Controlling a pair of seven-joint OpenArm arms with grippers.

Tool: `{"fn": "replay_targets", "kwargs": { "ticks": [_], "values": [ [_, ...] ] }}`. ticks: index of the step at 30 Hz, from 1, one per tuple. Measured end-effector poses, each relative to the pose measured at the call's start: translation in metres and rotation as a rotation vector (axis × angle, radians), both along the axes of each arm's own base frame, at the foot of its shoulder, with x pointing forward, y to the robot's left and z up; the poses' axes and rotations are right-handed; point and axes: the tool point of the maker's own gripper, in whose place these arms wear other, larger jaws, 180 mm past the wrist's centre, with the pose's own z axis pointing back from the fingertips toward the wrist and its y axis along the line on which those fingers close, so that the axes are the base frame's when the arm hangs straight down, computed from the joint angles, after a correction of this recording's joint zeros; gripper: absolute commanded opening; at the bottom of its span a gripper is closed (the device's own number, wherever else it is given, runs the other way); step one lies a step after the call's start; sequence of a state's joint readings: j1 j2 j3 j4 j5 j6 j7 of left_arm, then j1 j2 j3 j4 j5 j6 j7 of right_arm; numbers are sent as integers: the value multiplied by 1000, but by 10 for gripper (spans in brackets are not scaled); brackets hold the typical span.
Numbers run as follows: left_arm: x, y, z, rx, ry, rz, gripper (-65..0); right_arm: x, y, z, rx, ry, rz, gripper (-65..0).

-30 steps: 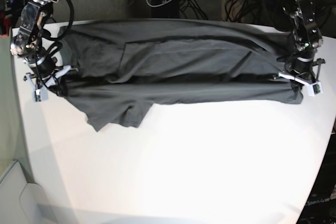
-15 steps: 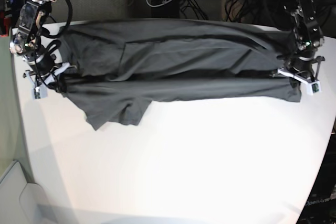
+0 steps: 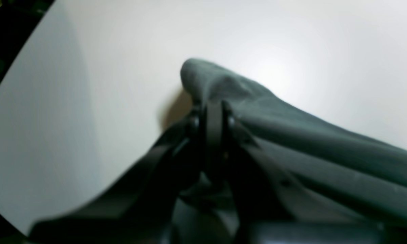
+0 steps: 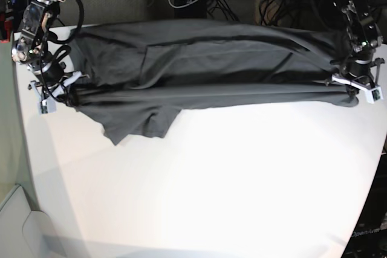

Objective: Layout the t-shirt on the table in an organized manner, then fold the t-shirt properly
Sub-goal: 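Carry the folded edge with both grippers over the shirt and lay it down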

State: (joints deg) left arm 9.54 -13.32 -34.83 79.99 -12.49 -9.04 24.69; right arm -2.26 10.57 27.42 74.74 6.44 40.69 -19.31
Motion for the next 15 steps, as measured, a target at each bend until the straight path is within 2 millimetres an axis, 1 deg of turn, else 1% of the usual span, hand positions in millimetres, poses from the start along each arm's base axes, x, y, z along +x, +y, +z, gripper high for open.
{"fn": "replay_targets", "kwargs": {
  "ticks": [4, 8, 12, 15],
  "values": [
    [0, 0, 0, 0, 0, 0, -641, 0, 0, 0, 0, 0, 0, -648],
    [0, 0, 0, 0, 1, 0, -641, 0, 0, 0, 0, 1, 0, -627],
    [0, -1, -1, -1, 2, -2, -641, 0, 0, 0, 0, 1, 0, -627],
    [-2, -1, -2, -1, 7, -3, -641, -6, 0, -5, 0, 15, 1, -627]
  ]
}}
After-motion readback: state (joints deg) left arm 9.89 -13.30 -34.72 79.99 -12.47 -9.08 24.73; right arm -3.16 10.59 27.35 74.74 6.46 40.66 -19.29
